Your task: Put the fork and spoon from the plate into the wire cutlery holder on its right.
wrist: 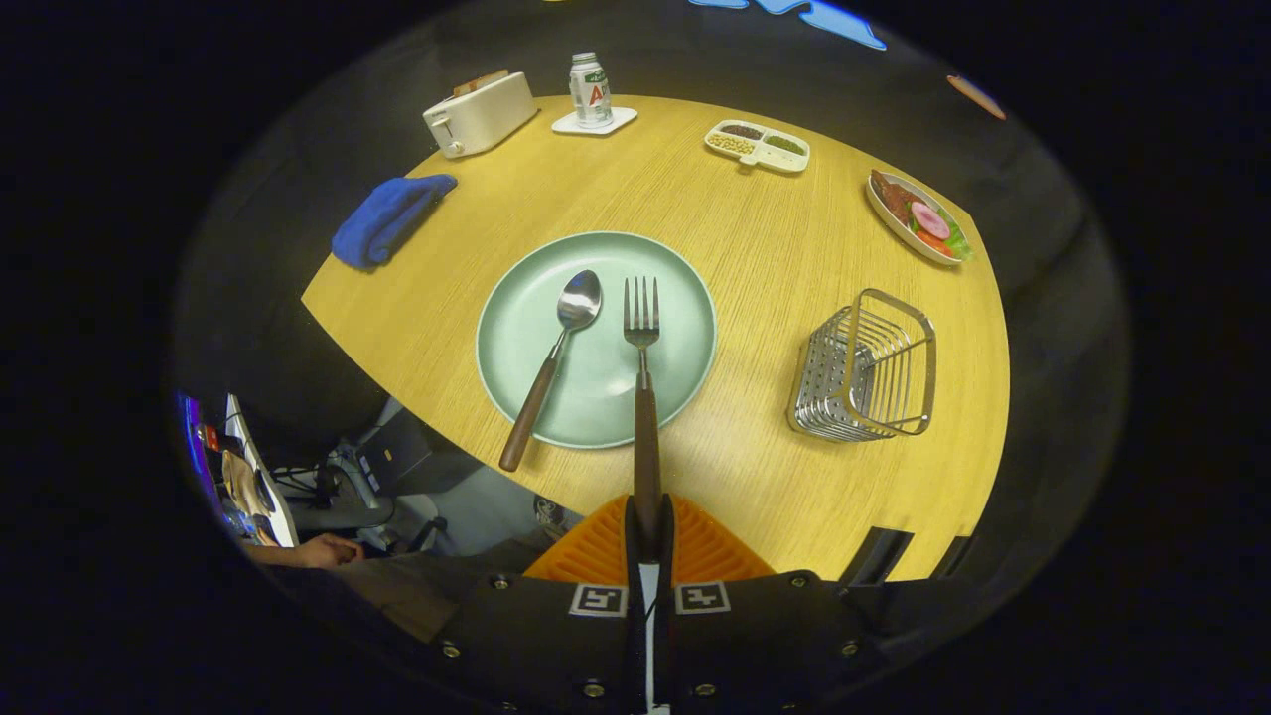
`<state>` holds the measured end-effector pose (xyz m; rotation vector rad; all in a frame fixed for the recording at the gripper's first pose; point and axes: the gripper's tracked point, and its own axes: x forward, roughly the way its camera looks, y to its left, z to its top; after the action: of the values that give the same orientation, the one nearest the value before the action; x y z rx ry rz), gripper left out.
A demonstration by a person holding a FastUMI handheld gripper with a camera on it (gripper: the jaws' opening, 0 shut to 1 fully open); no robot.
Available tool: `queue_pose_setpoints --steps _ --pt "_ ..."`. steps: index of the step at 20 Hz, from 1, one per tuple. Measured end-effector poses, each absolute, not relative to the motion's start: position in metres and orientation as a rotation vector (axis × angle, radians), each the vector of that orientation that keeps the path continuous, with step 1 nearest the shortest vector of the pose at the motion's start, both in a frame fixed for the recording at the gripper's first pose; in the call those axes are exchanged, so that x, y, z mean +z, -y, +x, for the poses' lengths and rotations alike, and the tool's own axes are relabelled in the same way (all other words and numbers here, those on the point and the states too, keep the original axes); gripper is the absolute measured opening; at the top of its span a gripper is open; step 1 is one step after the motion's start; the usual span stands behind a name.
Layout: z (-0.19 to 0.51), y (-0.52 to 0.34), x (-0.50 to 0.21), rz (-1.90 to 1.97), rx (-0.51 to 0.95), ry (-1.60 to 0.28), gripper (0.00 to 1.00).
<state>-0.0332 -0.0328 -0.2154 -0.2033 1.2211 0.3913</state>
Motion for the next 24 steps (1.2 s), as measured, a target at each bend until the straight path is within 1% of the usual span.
queue_pose_setpoints --steps 6,13,18,24 --pt "-0.047 0.09 -0.173 -0.295 0.381 -1.306 0.03" --pt "-0.048 0.137 -0.138 -0.201 0.3 -1.395 0.03" --pt "-0.034 0.167 -0.14 -0.209 0.209 -1.44 0.03" --pt "-0.017 0.167 -0.158 -0.196 0.205 -1.52 0.03"
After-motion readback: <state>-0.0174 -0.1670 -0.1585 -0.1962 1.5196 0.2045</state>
